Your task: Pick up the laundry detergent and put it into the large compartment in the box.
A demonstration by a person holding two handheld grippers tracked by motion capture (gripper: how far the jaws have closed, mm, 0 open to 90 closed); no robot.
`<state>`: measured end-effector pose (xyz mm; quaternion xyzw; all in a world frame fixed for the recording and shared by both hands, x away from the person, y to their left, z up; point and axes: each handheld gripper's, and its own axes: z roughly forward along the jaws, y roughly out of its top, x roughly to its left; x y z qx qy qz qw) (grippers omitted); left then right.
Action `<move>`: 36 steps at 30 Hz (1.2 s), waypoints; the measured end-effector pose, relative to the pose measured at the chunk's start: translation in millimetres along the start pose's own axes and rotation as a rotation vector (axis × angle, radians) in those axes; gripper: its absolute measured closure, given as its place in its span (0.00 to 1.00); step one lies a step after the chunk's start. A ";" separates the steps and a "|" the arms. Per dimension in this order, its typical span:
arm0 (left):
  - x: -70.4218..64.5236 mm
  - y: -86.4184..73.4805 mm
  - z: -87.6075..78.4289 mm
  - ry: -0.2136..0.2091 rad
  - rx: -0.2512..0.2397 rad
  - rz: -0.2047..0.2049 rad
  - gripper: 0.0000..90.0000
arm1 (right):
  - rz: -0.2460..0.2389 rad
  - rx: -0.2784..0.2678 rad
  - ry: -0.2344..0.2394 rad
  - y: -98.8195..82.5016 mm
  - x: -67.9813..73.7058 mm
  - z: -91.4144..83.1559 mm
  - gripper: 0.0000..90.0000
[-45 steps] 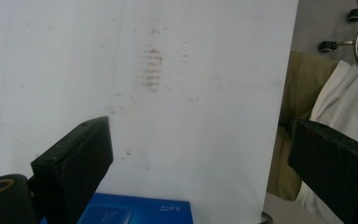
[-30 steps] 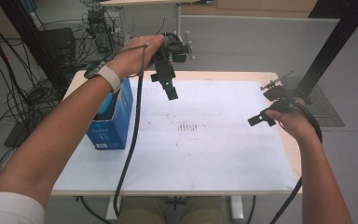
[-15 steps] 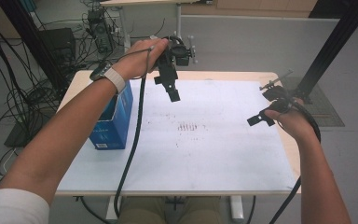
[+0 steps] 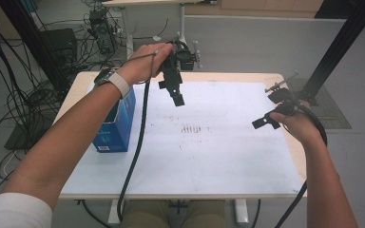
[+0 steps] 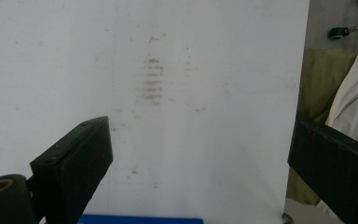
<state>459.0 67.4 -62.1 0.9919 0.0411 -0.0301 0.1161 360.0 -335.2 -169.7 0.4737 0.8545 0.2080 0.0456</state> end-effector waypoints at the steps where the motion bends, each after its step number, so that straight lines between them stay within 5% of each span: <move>1: 0.3 0.6 0.7 -0.001 0.003 0.001 0.08 | 0.001 0.000 0.001 0.1 -0.1 0.0 0.13; 36: -1.6 -7.6 1.3 0.010 -0.018 -0.014 0.07 | -0.004 0.002 0.001 -2.1 0.7 1.7 0.13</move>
